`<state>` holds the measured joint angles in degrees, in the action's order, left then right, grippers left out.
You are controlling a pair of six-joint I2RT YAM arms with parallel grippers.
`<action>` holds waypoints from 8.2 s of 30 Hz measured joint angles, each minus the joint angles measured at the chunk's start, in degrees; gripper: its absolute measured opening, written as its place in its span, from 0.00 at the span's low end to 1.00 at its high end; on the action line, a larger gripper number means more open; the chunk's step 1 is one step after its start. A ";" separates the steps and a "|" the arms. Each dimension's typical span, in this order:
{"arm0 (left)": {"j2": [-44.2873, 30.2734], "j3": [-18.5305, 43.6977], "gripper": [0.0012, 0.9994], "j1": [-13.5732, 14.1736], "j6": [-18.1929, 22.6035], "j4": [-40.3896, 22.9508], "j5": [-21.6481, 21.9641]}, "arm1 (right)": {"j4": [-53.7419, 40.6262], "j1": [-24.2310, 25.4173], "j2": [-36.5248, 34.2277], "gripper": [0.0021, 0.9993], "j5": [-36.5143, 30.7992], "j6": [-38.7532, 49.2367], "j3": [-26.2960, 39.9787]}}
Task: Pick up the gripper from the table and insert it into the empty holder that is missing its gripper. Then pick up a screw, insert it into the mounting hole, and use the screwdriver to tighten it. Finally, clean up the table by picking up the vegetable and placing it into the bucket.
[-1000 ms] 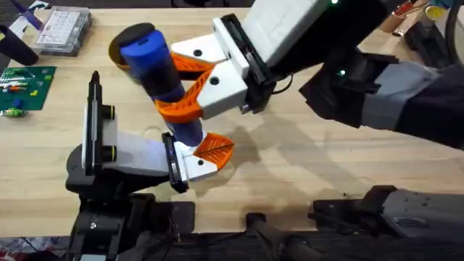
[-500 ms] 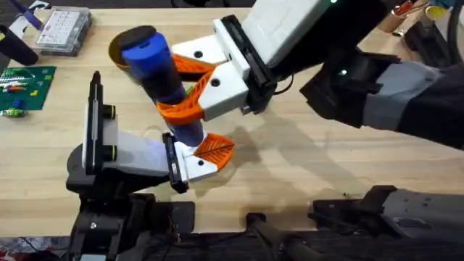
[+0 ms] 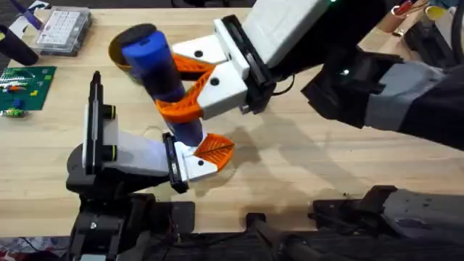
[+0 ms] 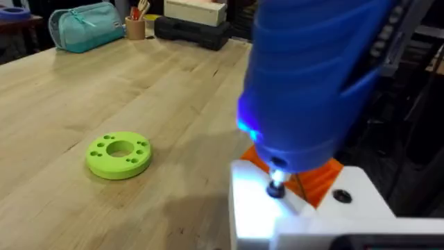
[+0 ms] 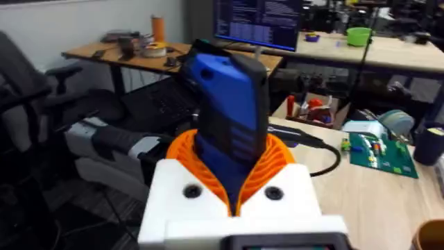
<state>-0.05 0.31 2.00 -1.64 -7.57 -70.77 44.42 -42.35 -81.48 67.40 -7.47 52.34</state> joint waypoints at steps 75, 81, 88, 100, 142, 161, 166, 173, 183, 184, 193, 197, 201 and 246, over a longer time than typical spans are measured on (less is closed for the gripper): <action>0.01 0.01 0.00 0.00 -0.02 0.27 0.85 | -92.95 18.23 1.95 0.02 -56.83 42.84 35.06; 0.02 0.01 0.00 0.00 -0.03 0.45 1.68 | -103.50 24.96 -4.67 0.02 -62.81 54.93 35.15; 0.01 0.01 0.00 0.00 -0.03 0.50 2.02 | -103.13 30.12 -15.48 0.02 -70.91 62.89 35.17; 0.01 0.01 0.00 0.00 -0.03 0.74 3.35 | -98.33 32.44 -31.39 0.02 -77.14 71.50 35.19; -1.36 1.64 0.99 0.00 -4.95 10.00 9.53 | -98.22 32.39 -18.42 1.00 -78.93 40.55 40.95; -51.80 48.18 0.99 0.00 10.64 -26.92 24.04 | -106.50 32.39 -0.13 1.00 -77.91 3.39 50.77; -61.19 62.65 0.99 0.00 18.19 -42.24 33.57 | -104.10 32.39 4.28 1.00 -74.62 1.77 44.87; -64.24 68.22 0.99 0.00 22.06 -45.61 40.80 | -99.72 32.39 8.09 1.00 -66.76 0.99 28.44; -64.41 68.31 0.99 0.00 23.11 -49.87 49.92 | -100.80 32.39 20.91 1.00 -65.07 1.10 18.60; -64.51 68.34 0.99 0.01 23.26 -51.17 51.62 | -101.13 32.39 21.56 1.00 -65.29 1.13 18.07; -72.25 68.75 0.99 6.08 23.92 -55.89 66.65 | -103.14 32.39 21.76 1.00 -67.50 1.93 16.70; -78.97 68.79 0.99 9.01 23.92 -54.02 68.52 | -103.36 32.39 21.76 1.00 -67.69 2.21 16.68; -85.98 68.83 0.99 9.38 23.94 -52.21 68.98 | -103.36 32.39 21.74 1.00 -67.78 2.60 16.68; -102.27 69.07 0.14 9.33 23.75 -46.36 69.77 | -105.09 32.39 19.86 1.00 -67.79 2.83 16.55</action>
<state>-102.32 69.38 11.33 22.11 -53.93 -0.99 -60.66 -9.96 -61.63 -0.39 -4.64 68.89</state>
